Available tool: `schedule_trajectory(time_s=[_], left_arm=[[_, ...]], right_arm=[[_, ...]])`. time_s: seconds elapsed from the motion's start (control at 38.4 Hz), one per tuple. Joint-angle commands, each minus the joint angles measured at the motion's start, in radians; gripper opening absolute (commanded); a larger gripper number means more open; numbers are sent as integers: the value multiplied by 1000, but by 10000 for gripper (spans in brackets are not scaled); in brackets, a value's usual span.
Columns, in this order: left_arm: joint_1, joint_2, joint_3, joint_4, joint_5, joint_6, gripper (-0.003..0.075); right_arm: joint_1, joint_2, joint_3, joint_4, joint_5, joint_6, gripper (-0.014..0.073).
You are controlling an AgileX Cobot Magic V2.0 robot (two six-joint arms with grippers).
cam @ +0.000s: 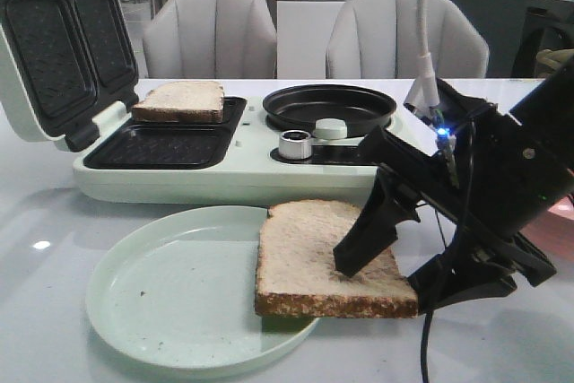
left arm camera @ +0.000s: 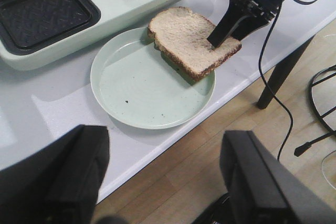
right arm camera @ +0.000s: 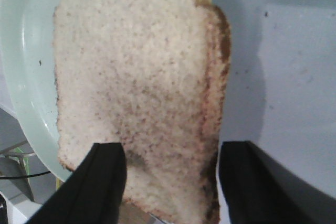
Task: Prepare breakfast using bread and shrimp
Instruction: 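Reach the right gripper to the remaining bread slice and grasp it, then carry the bread with the right gripper and lay it in the nearer well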
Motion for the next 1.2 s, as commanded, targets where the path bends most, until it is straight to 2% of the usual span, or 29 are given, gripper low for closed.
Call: schedule_trajectory(time_s=[0.0, 0.18, 0.34, 0.62, 0.83, 1.01, 1.17], left_arm=[[-6, 4, -28, 8, -68, 4, 508], [-6, 4, -28, 8, -68, 4, 508], [-6, 4, -28, 8, -68, 4, 508], [-6, 4, -28, 8, -68, 4, 508], [-6, 4, -28, 15, -73, 4, 508], [-6, 4, -28, 15, -82, 4, 508], [-6, 4, -28, 17, -82, 4, 508]], right_arm=[[2, -34, -25, 28, 50, -24, 394], [2, -34, -25, 28, 49, -24, 178], [2, -58, -25, 28, 55, -24, 95], [2, -257, -25, 48, 99, -24, 86], [5, -365, -51, 144, 102, -25, 86], [96, -307, -181, 222, 22, -71, 86], [167, -173, -345, 227, -46, -71, 86]])
